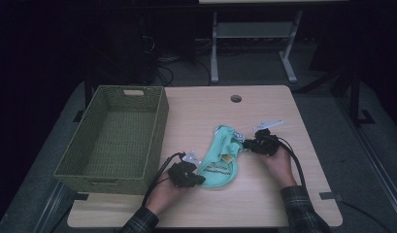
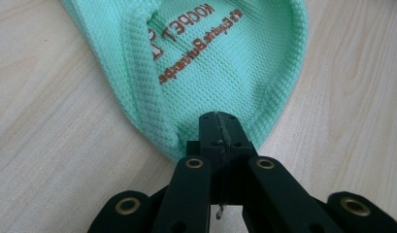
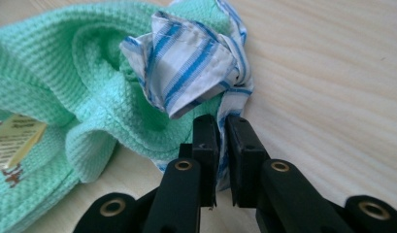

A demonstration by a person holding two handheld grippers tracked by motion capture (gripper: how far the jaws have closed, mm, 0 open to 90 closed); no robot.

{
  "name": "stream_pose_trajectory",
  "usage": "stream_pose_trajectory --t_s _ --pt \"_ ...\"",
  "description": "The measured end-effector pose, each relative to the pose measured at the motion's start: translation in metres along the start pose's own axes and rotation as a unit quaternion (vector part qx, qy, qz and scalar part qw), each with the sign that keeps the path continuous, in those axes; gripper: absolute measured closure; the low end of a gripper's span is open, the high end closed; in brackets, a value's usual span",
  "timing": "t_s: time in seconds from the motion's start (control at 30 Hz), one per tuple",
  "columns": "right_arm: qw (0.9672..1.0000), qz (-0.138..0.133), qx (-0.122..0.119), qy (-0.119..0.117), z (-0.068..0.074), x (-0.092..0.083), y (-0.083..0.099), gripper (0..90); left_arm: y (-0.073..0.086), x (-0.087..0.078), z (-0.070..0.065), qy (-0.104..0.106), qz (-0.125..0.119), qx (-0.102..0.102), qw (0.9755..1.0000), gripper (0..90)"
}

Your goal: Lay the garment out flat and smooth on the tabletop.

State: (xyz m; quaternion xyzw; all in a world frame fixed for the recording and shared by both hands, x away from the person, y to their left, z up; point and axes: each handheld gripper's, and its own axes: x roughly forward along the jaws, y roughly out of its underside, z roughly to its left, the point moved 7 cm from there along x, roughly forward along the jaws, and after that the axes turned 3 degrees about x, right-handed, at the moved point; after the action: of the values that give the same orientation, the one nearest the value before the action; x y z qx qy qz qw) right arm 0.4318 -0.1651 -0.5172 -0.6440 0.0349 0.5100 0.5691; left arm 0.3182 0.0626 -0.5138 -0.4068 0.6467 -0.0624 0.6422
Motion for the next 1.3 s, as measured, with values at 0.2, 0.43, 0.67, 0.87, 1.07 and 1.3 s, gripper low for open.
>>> stream_pose_trajectory --t_s 0.2,0.43,0.67,0.87,1.07,1.3 --pt "0.9997 -0.013 -0.012 0.017 -0.006 -0.016 -0.006 83.3 0.0 0.0 0.0 0.0 0.0 0.001 1.0 89.6" --pt "0.999 -0.012 -0.015 0.041 -0.028 -0.026 -0.009 84.1 0.0 0.0 -0.001 -0.003 -0.001 0.002 1.0 89.6" --pt "0.9985 0.014 -0.008 0.052 -0.045 -0.014 -0.002 84.8 0.0 0.0 -0.001 -0.004 0.0 0.004 1.0 89.6" --pt "0.9987 0.008 -0.003 0.05 -0.043 -0.018 -0.001 74.4 0.0 0.0 0.0 -0.005 0.002 0.008 0.9999 89.6" --pt "0.9986 -0.018 0.009 0.049 -0.036 -0.044 0.003 72.4 0.0 -0.001 0.0 -0.005 0.007 0.013 0.9999 89.6" --pt "0.9998 -0.017 0.002 0.008 -0.007 -0.06 0.017 73.9 0.0 0.0 0.0 -0.005 0.002 0.009 0.9999 89.6"
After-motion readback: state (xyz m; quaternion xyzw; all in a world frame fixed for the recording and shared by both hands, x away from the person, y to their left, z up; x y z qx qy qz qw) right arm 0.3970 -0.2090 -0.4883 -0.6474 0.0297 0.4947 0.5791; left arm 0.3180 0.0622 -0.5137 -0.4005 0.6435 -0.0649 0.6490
